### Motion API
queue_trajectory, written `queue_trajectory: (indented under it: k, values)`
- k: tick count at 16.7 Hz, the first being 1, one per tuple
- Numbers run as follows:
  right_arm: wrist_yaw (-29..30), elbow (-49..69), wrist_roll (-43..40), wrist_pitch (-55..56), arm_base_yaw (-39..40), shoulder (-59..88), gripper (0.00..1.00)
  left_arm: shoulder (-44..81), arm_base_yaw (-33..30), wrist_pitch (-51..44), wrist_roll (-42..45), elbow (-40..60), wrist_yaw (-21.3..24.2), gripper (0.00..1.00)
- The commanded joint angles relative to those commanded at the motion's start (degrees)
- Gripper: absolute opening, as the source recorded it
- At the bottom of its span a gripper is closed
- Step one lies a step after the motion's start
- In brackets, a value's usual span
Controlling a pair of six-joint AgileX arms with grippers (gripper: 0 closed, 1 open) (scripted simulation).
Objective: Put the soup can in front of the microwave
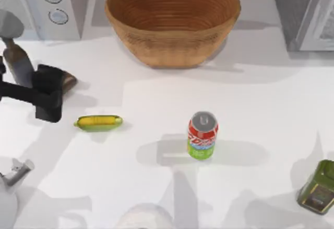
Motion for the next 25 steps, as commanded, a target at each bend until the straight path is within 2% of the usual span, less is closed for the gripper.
queue_trajectory:
  k: [8, 13, 17, 25]
  values:
    - [0.00, 0.00, 0.00, 0.00, 0.00, 0.00, 1.00, 51.14, -17.50, -30.99, -0.30, 46.58, -0.03, 1.00]
    - [0.00, 0.00, 0.00, 0.00, 0.00, 0.00, 1.00, 74.29, -25.27, -44.19, -0.47, 68.27, 0.04, 1.00]
    - [0.00, 0.00, 0.00, 0.00, 0.00, 0.00, 1.00, 83.04, -28.44, -49.25, -0.53, 76.96, 0.11, 1.00]
    - [0.00, 0.00, 0.00, 0.00, 0.00, 0.00, 1.00, 83.74, -28.56, -48.56, -0.41, 76.56, 0.12, 1.00]
